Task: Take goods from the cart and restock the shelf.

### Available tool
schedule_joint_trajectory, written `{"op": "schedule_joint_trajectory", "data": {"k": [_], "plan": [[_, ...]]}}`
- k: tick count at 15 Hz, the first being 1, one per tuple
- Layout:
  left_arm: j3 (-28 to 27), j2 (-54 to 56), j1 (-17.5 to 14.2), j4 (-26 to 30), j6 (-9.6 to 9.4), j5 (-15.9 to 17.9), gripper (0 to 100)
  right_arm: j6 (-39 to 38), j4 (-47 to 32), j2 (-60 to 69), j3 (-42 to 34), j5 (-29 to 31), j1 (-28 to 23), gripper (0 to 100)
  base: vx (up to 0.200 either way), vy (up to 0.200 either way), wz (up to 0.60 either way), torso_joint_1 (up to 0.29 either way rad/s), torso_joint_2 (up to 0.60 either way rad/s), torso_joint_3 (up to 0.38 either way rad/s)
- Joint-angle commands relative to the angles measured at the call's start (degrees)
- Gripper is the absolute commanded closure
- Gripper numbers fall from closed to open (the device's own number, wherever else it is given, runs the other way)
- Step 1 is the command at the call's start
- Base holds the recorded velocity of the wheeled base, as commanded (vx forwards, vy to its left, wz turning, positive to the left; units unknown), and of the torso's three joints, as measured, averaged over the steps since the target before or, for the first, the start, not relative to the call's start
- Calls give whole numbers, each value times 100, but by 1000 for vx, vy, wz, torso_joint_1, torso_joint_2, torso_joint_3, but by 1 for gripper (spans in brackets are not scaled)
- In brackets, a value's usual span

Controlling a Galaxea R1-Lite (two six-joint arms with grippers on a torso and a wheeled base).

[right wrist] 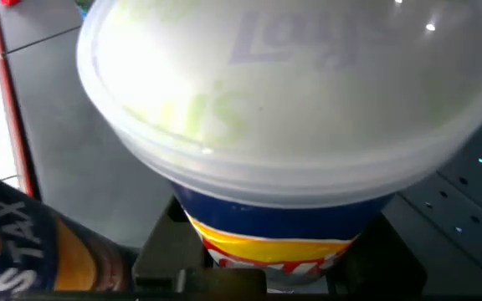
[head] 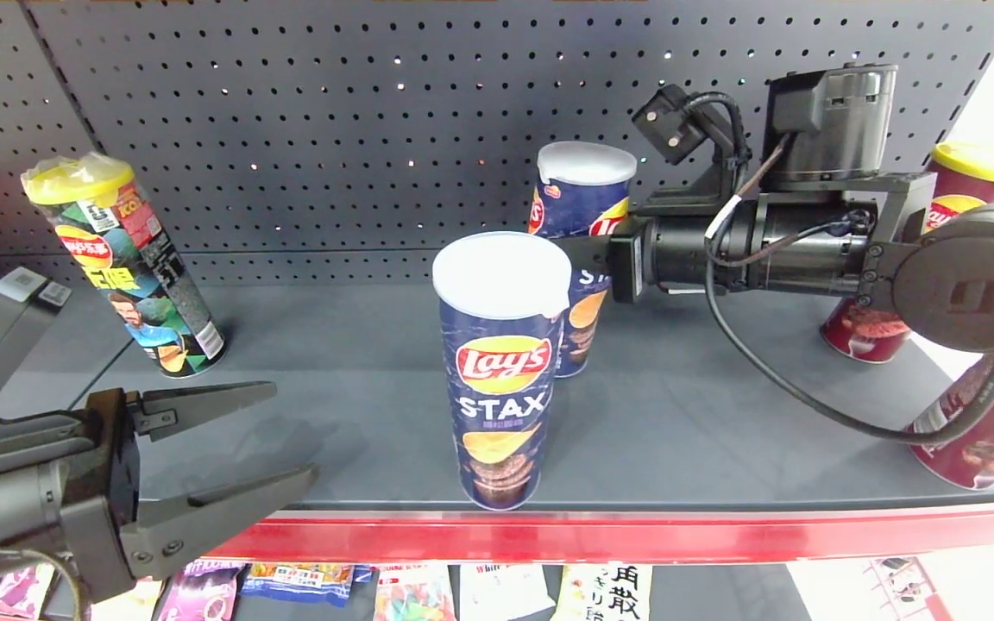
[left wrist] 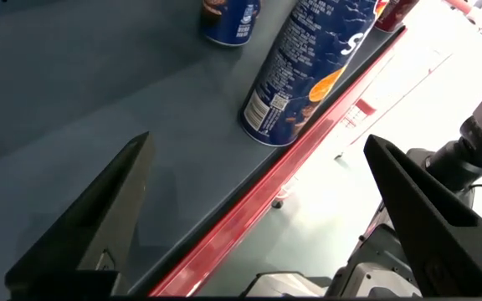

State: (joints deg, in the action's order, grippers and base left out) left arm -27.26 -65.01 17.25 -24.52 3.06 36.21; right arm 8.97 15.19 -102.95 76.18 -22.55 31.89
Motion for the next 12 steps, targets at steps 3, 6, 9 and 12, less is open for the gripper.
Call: {"op": "schedule_joint_trajectory", "data": {"k": [3, 6, 9, 12], "plan": [[10, -11, -2, -1, 2, 0, 0, 17, -7, -85, 37, -4, 72, 100, 0, 0, 0, 0, 0, 0], [10, -11, -2, -1, 2, 9, 0, 17, -7, -234, 240, -4, 133, 100, 0, 0, 0, 0, 0, 0], [1, -20, -2, -1, 2, 9, 0, 17, -16, -340, 336, 5, 160, 100, 0, 0, 0, 0, 0, 0], [1, -20, -2, -1, 2, 27, 0, 8, -25, -296, 248, 23, 160, 100, 0, 0, 0, 0, 0, 0]]}}
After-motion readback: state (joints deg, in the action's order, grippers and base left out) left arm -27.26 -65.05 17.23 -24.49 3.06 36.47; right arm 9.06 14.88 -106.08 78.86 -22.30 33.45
